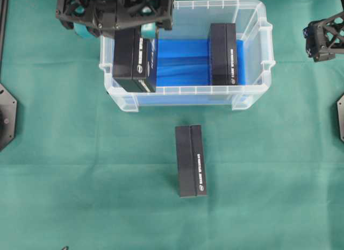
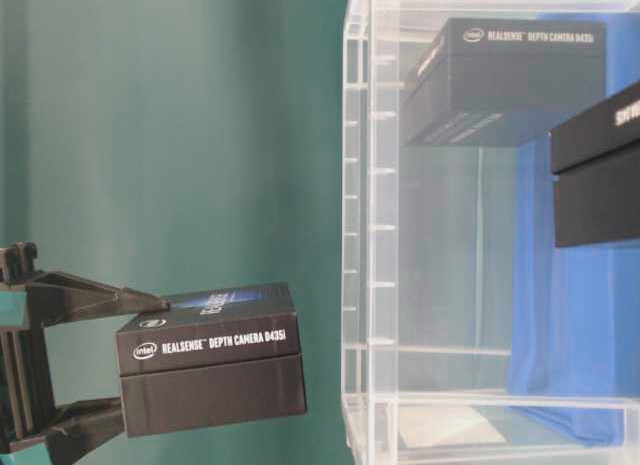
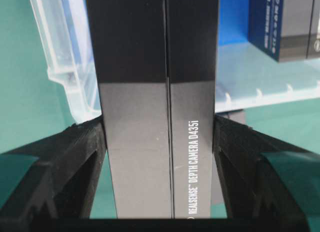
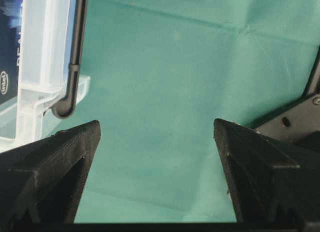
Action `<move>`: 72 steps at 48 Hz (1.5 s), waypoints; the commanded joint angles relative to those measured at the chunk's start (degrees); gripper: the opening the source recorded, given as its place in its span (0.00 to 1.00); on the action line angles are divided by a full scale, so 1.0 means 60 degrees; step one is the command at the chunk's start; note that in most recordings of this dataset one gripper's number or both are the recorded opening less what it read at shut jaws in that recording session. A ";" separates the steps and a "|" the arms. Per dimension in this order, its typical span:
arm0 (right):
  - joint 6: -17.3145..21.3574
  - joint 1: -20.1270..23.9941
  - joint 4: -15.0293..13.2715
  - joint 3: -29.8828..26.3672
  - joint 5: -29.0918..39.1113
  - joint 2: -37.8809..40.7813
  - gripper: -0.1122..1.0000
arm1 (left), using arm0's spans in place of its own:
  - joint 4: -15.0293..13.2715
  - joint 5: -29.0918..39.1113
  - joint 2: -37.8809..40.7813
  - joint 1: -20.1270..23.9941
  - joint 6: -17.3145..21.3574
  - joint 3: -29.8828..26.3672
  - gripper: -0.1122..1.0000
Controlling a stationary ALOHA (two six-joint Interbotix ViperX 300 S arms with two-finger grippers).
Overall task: Take out the box from the case.
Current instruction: 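Lift the left box upward out of the case, then carry the box out of the case toward the front left table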
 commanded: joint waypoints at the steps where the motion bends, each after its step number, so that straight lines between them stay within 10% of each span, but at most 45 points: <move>1: -0.0029 0.0015 -0.0029 -0.0103 -0.0044 -0.0044 0.90 | 0.0044 0.0088 -0.0410 -0.0322 -0.0161 -0.0088 0.65; 43: -0.0044 0.0029 -0.0029 -0.0103 -0.0044 -0.0044 0.90 | 0.0146 0.0234 -0.0542 -0.4438 -0.4673 0.0439 0.65; 72: -0.0029 0.0059 -0.0015 -0.0088 -0.0029 -0.0044 0.90 | 0.0190 0.0073 -0.0571 -0.4614 -0.4878 0.1172 0.65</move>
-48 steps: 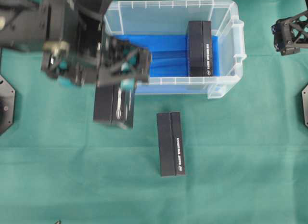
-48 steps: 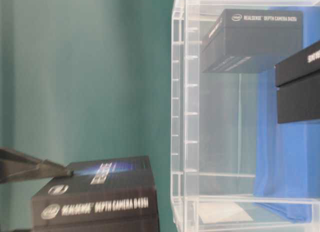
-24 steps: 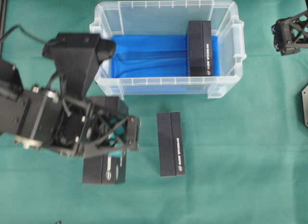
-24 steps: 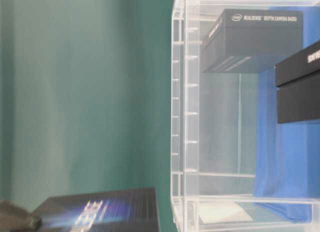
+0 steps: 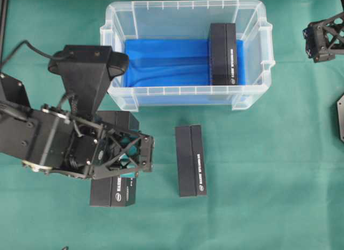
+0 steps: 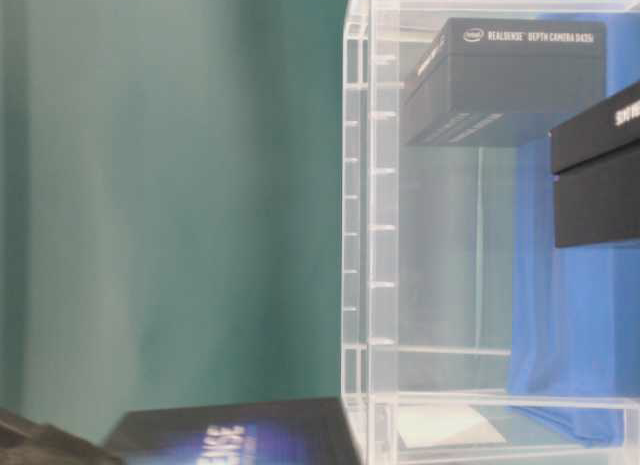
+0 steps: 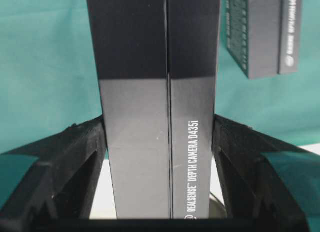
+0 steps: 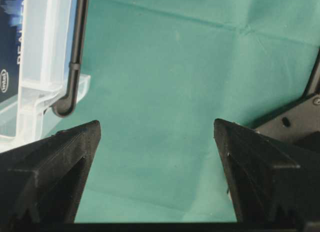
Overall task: Take out the box from the case.
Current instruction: 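Carry the box out of the case toward the front left table, then lower the box onto the cloth left of the middle box and release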
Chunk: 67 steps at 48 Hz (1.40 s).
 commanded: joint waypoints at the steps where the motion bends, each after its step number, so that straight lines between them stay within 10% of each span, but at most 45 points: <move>1: 0.0015 0.0015 -0.0029 -0.0088 -0.0029 -0.0044 0.90 | 0.0044 -0.0161 -0.0234 -0.0029 0.0015 0.0103 0.65; 33: 0.0000 0.0015 -0.0029 -0.0044 -0.0015 -0.0044 0.90 | 0.0146 -0.3882 -0.0205 -0.0088 -0.0659 0.4014 0.65; 67: 0.0000 0.0015 -0.0029 0.0000 0.0000 -0.0029 0.90 | 0.0439 -0.5142 0.0059 0.0132 -0.0645 0.4687 0.65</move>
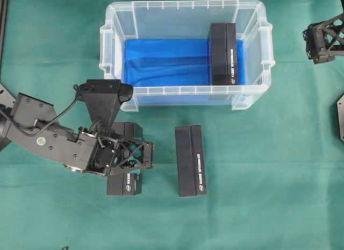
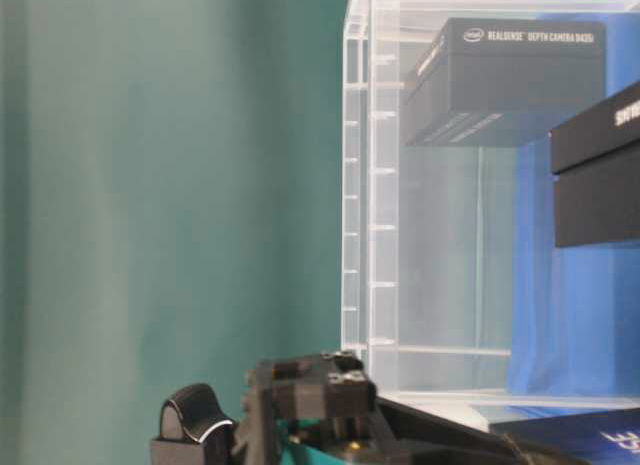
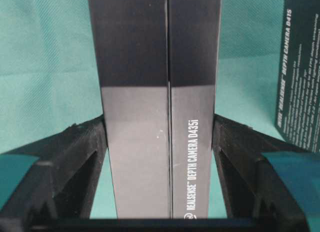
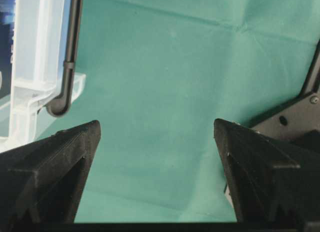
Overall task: Take out the box from the case.
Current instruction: 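Lower the box onto the cloth left of the middle box and release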
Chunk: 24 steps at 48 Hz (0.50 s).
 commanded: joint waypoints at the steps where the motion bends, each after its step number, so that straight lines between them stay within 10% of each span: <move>1: 0.0000 0.0015 -0.0029 -0.0103 0.0000 -0.0059 0.90 | 0.0029 -0.0103 -0.0176 0.0029 0.0015 -0.0059 0.65; 15: 0.0015 0.0029 -0.0015 -0.0103 0.0000 -0.0059 0.90 | -0.0029 -0.0293 -0.0190 0.0029 0.0103 -0.0059 0.65; 24: 0.0015 0.0029 -0.0015 -0.0103 -0.0015 -0.0059 0.90 | -0.0117 -0.0425 -0.0176 -0.0029 0.0103 -0.0088 0.98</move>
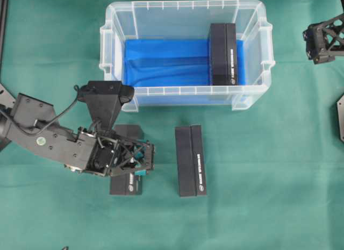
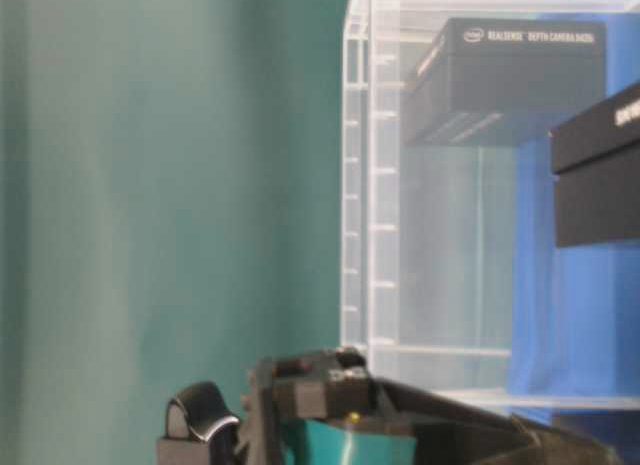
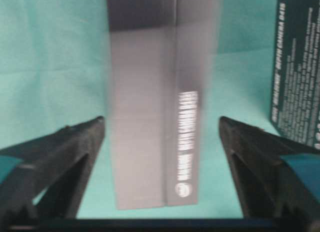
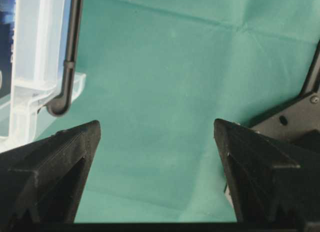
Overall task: Take out the box from the case.
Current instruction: 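Lower the box onto the cloth left of the middle box and release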
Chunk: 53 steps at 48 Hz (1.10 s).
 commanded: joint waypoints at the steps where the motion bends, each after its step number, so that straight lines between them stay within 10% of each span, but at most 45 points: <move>1: 0.0015 0.0029 -0.0015 -0.0103 0.0000 -0.0044 0.90 | -0.0044 -0.0059 -0.0176 -0.0029 0.0015 -0.0161 0.99; 31: 0.0015 0.0044 -0.0015 -0.0103 -0.0015 -0.0059 0.90 | -0.0190 0.0073 -0.0381 -0.0044 0.0059 -0.0454 0.98; 53: 0.0015 0.0044 -0.0015 -0.0103 0.0000 -0.0044 0.90 | -0.0161 0.2329 -0.0791 -0.0161 0.0176 -0.2549 0.98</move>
